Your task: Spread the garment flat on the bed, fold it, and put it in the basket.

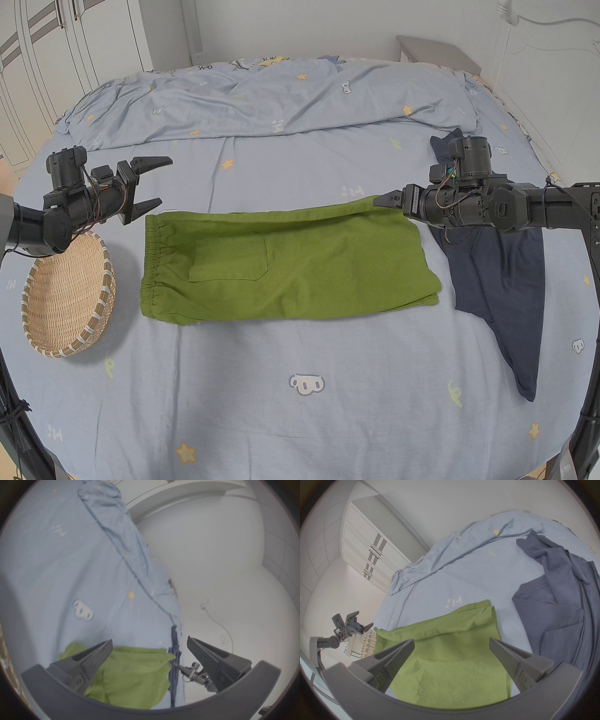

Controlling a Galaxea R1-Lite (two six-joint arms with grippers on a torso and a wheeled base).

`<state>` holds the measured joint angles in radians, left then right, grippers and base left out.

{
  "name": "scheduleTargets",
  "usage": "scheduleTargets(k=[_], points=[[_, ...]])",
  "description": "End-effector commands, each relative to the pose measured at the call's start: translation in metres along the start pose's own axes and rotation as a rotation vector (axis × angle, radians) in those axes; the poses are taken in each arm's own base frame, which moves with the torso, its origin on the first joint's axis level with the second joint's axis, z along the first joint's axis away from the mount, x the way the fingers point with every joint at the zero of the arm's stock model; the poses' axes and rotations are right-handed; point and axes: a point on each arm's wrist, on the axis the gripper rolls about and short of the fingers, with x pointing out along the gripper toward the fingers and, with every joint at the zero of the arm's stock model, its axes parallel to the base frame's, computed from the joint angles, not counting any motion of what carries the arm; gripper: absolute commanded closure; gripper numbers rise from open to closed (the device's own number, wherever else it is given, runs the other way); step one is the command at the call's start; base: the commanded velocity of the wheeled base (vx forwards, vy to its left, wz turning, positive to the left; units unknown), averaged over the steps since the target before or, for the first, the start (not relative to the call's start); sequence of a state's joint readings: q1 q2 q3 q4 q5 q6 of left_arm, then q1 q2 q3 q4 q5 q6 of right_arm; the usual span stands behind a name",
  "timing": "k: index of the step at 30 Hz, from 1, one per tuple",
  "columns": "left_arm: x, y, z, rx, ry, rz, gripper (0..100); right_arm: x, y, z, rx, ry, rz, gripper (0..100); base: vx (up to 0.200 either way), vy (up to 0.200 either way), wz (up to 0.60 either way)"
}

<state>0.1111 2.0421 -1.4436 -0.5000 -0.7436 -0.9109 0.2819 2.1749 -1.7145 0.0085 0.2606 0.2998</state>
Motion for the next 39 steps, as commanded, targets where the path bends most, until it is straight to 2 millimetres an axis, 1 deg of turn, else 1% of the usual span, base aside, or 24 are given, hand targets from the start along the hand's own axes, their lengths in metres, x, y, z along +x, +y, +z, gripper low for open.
scheduleTargets(k=[1,4,9,10,11,12,13,14,18,20,23,24,25,26,27,28,29,31,33,36,39], points=[[0.019,0.034,-0.002,-0.116,-0.054,-0.058,0,-0.02,0.006,0.011,-0.006,-0.033,0.004,0,0.0,0.0,0.0],[0.021,0.038,-0.002,-0.12,-0.056,-0.055,0,-0.023,0.007,0.013,-0.009,-0.041,0.008,0,0.0,0.0,0.0],[0.012,0.033,0.004,-0.11,-0.076,-0.056,0,-0.017,0.011,0.008,-0.013,-0.027,0.019,0,0.0,0.0,0.0],[0.008,0.028,0.006,-0.102,-0.084,-0.062,0,-0.016,0.011,0.007,-0.012,-0.026,0.017,0,0.0,0.0,0.0],[-0.001,0.012,0.01,-0.081,-0.098,-0.079,0,-0.014,0.013,0.004,-0.014,-0.019,0.022,0,0.0,0.0,0.0],[-0.008,0.003,0.012,-0.069,-0.103,-0.09,0,-0.014,0.015,0.003,-0.016,-0.014,0.026,0,0.0,0.0,0.0],[-0.008,0.003,0.012,-0.069,-0.103,-0.09,0,-0.014,0.015,0.003,-0.016,-0.014,0.026,0,0.0,0.0,0.0],[-0.018,-0.011,0.011,-0.055,-0.109,-0.104,0,-0.013,0.015,0.002,-0.018,-0.012,0.027,0,0.0,0.0,0.0],[-0.025,-0.025,0.004,-0.027,-0.108,-0.115,0,-0.014,0.016,0.002,-0.018,-0.012,0.03,0,0.0,0.0,0.0],[-0.033,-0.034,-0.003,-0.005,-0.1,-0.116,0,-0.014,0.019,0.004,-0.019,-0.016,0.041,0,0.0,0.0,0.0],[-0.039,-0.044,-0.025,0.022,-0.062,-0.108,0,-0.014,0.021,0.008,-0.028,-0.029,0.053,0,0.0,0.0,0.0],[-0.043,-0.045,-0.03,0.036,-0.054,-0.1,0,-0.01,0.021,0.009,-0.028,-0.03,0.055,0,0.0,0.0,0.0],[-0.048,-0.048,-0.036,0.056,-0.047,-0.093,0,-0.003,0.018,0.006,-0.025,-0.019,0.051,0,0.0,0.0,0.0],[-0.048,-0.048,-0.036,0.056,-0.047,-0.093,0,-0.003,0.018,0.006,-0.025,-0.019,0.051,0,0.0,0.0,0.0],[-0.057,-0.057,-0.045,0.087,-0.033,-0.083,0,0.011,0.012,0.001,-0.018,-0.003,0.042,0,0.0,0.0,0.0],[-0.057,-0.057,-0.045,0.087,-0.033,-0.083,0,0.011,0.012,0.001,-0.018,-0.003,0.042,0,0.0,0.0,0.0],[-0.066,-0.07,-0.052,0.105,-0.011,-0.069,0,0.017,0.007,-0.001,-0.013,0.004,0.037,0,0.0,0.0,0.0],[-0.072,-0.08,-0.06,0.118,0.028,-0.046,0,0.019,0.004,-0.002,-0.011,0.008,0.033,0,0.0,0.0,0.0],[-0.073,-0.081,-0.067,0.154,0.064,-0.006,0,0.022,0.002,-0.004,-0.009,0.015,0.031,0,0.0,0.0,0.0],[-0.065,-0.081,-0.076,0.22,0.061,0.073,0,0.028,-0.001,-0.009,-0.006,0.027,0.027,0,0.0,0.0,0.0],[-0.051,-0.078,-0.086,0.245,0.044,0.139,0,0.03,-0.001,-0.008,-0.009,0.019,0.031,0,0.0,0.0,0.0]])
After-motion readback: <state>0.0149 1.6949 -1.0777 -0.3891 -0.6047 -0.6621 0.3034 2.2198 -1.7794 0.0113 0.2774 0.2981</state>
